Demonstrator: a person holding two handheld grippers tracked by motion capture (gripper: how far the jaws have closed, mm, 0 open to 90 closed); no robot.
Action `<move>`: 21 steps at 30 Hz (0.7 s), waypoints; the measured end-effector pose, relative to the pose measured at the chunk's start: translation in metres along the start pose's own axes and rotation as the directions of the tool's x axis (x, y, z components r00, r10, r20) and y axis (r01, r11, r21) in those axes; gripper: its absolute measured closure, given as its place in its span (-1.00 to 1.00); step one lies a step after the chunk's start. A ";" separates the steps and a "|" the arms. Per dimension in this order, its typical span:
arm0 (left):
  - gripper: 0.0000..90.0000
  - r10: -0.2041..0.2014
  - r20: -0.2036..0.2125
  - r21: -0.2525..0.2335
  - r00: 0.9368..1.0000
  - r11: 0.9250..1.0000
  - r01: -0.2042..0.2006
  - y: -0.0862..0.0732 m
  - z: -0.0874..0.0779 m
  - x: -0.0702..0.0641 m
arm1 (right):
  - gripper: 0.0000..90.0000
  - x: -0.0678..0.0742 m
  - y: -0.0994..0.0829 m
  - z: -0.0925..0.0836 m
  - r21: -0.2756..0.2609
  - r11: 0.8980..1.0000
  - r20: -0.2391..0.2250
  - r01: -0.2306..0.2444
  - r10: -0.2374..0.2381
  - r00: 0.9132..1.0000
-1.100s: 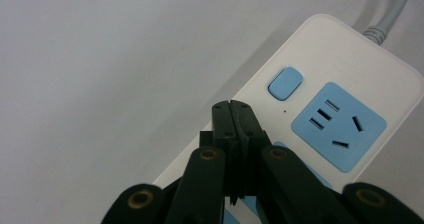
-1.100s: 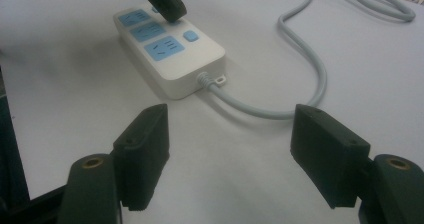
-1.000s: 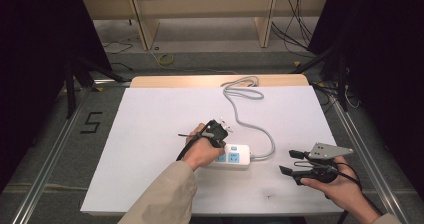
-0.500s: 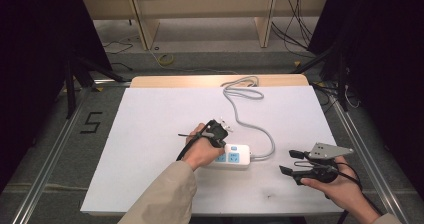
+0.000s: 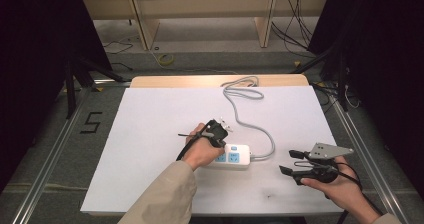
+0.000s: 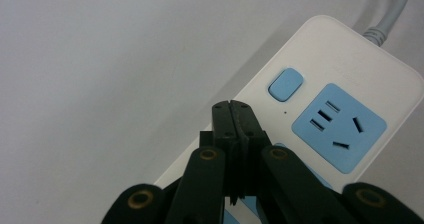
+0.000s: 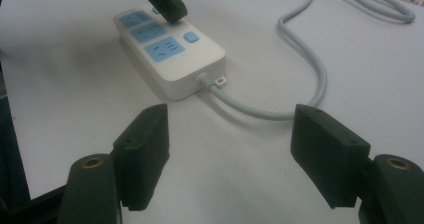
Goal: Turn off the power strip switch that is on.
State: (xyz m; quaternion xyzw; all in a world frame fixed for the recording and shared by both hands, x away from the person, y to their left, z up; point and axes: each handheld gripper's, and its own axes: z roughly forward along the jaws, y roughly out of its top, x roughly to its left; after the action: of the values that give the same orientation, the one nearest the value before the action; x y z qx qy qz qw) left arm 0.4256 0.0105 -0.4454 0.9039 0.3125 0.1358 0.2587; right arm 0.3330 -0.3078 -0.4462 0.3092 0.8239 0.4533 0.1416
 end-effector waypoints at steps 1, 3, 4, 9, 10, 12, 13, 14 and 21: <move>1.00 0.000 -0.001 -0.001 1.000 1.000 0.000 0.000 0.000 0.000 | -0.29 0.000 0.000 0.000 -0.001 1.000 0.001 0.001 -0.001 1.000; 1.00 -0.001 0.000 0.000 1.000 1.000 0.001 0.000 0.000 0.000 | -0.29 0.000 0.000 0.000 0.000 1.000 0.000 0.002 -0.002 1.000; 1.00 -0.002 0.000 -0.001 1.000 1.000 0.002 0.000 0.000 0.000 | -0.29 0.000 0.000 0.000 -0.001 1.000 0.000 0.002 -0.002 1.000; 1.00 -0.013 0.006 -0.016 1.000 1.000 0.013 0.001 -0.002 0.001 | -0.29 0.000 0.000 0.000 -0.001 1.000 -0.002 0.001 -0.001 1.000; 1.00 -0.012 0.004 -0.017 1.000 1.000 0.012 0.001 -0.002 0.001 | -0.29 0.000 0.000 0.000 0.000 1.000 -0.003 0.000 0.000 1.000; 1.00 -0.013 0.007 -0.016 1.000 1.000 0.013 0.001 -0.002 0.001 | -0.29 0.000 0.000 0.000 -0.001 1.000 -0.003 0.001 -0.001 1.000; 1.00 -0.013 0.007 -0.016 1.000 1.000 0.013 0.001 -0.002 0.001 | -0.29 0.000 0.000 0.000 -0.001 1.000 -0.001 0.000 0.000 1.000; 1.00 -0.013 0.006 -0.016 1.000 1.000 0.013 0.001 -0.002 0.001 | -0.29 0.000 0.000 0.000 -0.001 1.000 -0.001 0.000 0.000 1.000; 1.00 -0.018 0.006 -0.020 1.000 1.000 0.018 0.001 -0.002 0.001 | -0.29 0.000 0.000 0.000 -0.005 1.000 -0.001 0.001 -0.001 1.000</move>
State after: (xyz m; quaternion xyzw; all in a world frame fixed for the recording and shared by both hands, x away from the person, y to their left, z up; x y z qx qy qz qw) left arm 0.4259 0.0116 -0.4430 0.8988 0.3183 0.1340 0.2699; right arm 0.3327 -0.3079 -0.4458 0.3083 0.8230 0.4555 0.1423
